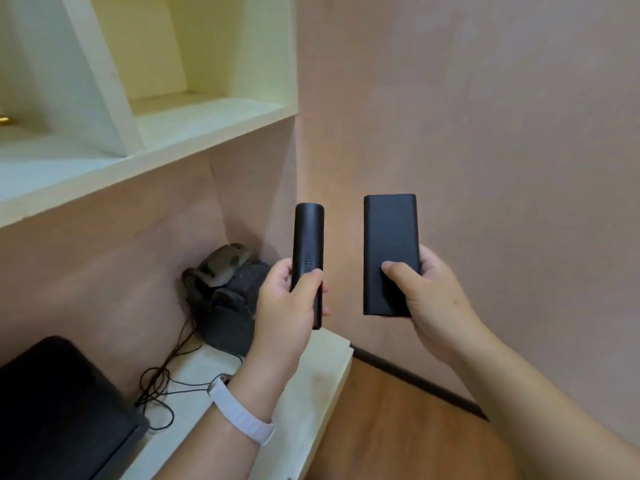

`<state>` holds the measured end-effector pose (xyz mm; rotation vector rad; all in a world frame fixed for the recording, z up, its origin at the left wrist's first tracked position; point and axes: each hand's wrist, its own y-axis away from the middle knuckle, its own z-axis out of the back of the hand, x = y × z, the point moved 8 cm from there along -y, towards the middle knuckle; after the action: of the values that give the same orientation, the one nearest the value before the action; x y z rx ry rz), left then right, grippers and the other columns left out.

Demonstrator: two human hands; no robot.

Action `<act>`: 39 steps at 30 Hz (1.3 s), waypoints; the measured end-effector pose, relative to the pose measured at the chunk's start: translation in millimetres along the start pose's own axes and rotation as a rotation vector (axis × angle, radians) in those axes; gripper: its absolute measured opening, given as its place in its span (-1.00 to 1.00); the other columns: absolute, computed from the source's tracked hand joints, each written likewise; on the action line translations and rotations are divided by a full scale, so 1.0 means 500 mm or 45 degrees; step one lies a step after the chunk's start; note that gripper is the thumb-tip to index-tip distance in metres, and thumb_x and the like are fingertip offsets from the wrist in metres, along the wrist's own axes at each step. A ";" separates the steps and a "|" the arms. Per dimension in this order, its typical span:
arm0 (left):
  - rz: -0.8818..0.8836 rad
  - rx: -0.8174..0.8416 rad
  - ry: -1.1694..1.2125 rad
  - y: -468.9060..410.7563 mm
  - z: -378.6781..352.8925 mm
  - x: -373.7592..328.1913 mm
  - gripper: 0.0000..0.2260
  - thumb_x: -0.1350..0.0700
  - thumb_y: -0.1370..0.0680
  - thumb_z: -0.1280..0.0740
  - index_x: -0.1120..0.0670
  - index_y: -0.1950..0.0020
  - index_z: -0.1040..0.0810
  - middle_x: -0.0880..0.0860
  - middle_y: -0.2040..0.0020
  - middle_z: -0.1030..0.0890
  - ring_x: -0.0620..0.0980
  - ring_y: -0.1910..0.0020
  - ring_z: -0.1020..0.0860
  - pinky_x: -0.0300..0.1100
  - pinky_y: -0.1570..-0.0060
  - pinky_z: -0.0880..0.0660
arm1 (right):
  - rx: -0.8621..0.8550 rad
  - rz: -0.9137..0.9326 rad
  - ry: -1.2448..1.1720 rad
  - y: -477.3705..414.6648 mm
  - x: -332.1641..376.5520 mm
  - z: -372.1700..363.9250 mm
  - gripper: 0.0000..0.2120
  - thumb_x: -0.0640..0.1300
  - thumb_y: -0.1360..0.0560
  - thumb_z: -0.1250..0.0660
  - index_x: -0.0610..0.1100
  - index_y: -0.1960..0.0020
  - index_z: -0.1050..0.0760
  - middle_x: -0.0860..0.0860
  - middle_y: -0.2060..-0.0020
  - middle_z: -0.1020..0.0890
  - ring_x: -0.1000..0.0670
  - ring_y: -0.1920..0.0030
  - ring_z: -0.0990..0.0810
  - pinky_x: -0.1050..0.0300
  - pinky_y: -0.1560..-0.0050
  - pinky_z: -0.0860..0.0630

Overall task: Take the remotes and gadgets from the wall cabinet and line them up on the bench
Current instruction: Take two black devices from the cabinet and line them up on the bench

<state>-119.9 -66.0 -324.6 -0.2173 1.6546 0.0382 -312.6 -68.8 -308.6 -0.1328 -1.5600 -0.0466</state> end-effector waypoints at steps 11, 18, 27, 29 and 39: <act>0.026 0.424 0.014 0.181 -0.314 0.007 -0.93 0.16 -0.58 -0.29 0.02 -0.02 -0.53 0.02 0.28 -0.59 -0.08 0.36 -0.56 -0.08 0.26 -0.57 | -0.412 -0.009 0.069 0.217 -0.010 0.345 -0.82 -0.12 -0.57 -0.32 0.01 -0.16 -0.50 0.00 -0.01 -0.68 -0.05 -0.02 -0.66 -0.01 0.09 -0.64; 0.048 0.794 0.036 0.438 -0.622 -0.014 -0.95 0.14 -0.58 -0.29 0.03 -0.02 -0.51 0.06 0.25 -0.58 -0.04 0.36 -0.55 -0.24 0.35 -0.55 | -0.779 -0.072 0.045 0.493 -0.003 0.673 -0.85 -0.12 -0.57 -0.32 0.02 -0.13 -0.49 0.00 -0.02 -0.67 -0.04 -0.02 -0.65 -0.06 0.01 -0.64; 0.074 1.247 0.023 0.828 -0.941 -0.026 -0.97 0.17 -0.59 -0.27 0.11 0.01 -0.49 0.07 0.25 -0.56 -0.11 0.45 -0.52 -0.25 0.45 -0.47 | -1.260 -0.034 0.012 0.887 0.019 0.998 -0.88 -0.15 -0.57 -0.31 0.02 -0.07 -0.49 0.02 0.03 -0.66 -0.01 0.04 -0.64 0.07 0.14 -0.58; 0.095 1.354 0.017 0.911 -0.994 -0.025 -0.98 0.18 -0.58 -0.27 0.11 0.03 -0.48 0.07 0.26 -0.56 -0.09 0.44 -0.51 -0.24 0.45 -0.47 | -1.358 -0.036 -0.010 0.974 0.018 1.046 -0.86 -0.14 -0.57 -0.31 0.03 -0.11 -0.50 0.01 0.01 -0.67 -0.04 0.01 -0.65 0.04 0.13 -0.60; 0.120 1.910 0.003 1.302 -1.211 0.006 -0.97 0.14 -0.58 -0.27 0.04 0.03 -0.50 0.06 0.29 -0.57 -0.01 0.41 -0.50 -0.19 0.39 -0.46 | -1.882 -0.031 -0.104 1.366 -0.016 1.205 -0.82 -0.15 -0.57 -0.30 0.10 -0.10 -0.51 0.04 -0.01 -0.68 -0.01 0.01 -0.66 -0.03 -0.01 -0.62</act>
<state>-822.6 478.7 -336.5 0.9884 1.3063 -1.0857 -833.3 677.1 -351.2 -1.2681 -1.3108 -1.2191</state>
